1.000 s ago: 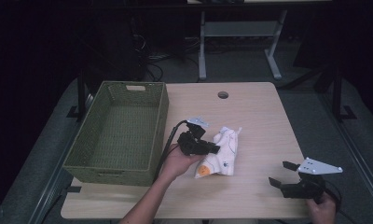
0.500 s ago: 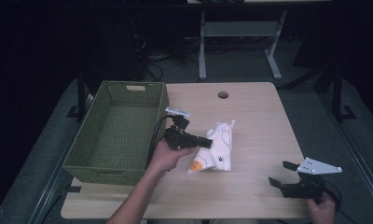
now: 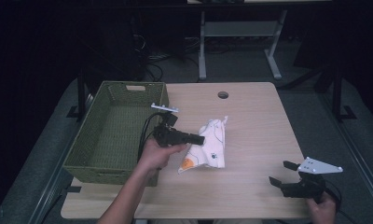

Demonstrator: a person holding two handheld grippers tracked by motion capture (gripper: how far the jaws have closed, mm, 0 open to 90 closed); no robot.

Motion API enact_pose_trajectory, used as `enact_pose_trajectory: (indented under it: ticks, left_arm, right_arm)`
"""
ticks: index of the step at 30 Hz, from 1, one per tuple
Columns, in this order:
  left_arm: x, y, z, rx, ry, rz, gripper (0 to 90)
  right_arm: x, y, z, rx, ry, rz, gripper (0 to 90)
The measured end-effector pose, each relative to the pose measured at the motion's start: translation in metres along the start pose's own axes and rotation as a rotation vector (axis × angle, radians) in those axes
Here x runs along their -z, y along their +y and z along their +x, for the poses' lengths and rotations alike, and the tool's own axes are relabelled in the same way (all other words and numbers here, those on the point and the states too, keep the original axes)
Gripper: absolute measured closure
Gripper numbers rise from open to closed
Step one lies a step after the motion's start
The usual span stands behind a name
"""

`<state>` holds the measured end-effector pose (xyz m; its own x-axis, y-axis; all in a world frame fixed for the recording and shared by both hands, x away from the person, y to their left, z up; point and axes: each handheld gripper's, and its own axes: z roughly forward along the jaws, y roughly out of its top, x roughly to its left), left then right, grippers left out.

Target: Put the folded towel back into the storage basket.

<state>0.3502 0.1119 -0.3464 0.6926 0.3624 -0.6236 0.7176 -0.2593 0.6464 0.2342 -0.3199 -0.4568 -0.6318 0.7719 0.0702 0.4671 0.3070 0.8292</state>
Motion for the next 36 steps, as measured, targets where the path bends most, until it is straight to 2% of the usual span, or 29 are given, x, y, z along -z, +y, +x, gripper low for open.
enact_pose_trajectory:
  ticks: [10,11,12,13,14,19,29,36]
  left_arm:
    - [0.02,0.004,0.0,0.003,-0.023,-0.026,82.3]
    - [0.027,0.004,0.0,0.016,-0.033,-0.041,82.3]
    - [0.027,0.004,0.0,0.016,-0.033,-0.041,82.3]
    - [0.035,0.005,0.003,0.02,-0.031,-0.049,82.3]
    - [0.035,0.005,0.003,0.02,-0.031,-0.049,82.1]
    - [0.059,0.004,0.004,0.033,-0.027,-0.092,82.1]
    - [0.088,0.001,0.006,0.035,0.01,-0.105,82.1]
    - [0.103,-0.004,0.009,0.04,0.017,-0.104,82.1]
  right_arm:
    - [0.001,0.0,-0.001,0.004,-0.005,0.002,13.7]
    - [0.001,0.0,-0.001,0.001,-0.006,0.001,13.7]
    - [0.001,0.0,-0.001,-0.002,-0.007,0.001,13.7]
    - [0.0,-0.001,-0.002,-0.004,-0.007,0.001,13.7]
    - [0.0,-0.001,-0.002,-0.002,-0.006,0.002,13.7]
    - [0.001,0.0,-0.001,0.003,-0.008,0.001,13.7]
    - [0.0,0.001,0.003,0.012,-0.009,0.011,13.7]
    - [0.0,0.001,0.004,0.011,-0.011,0.012,13.7]
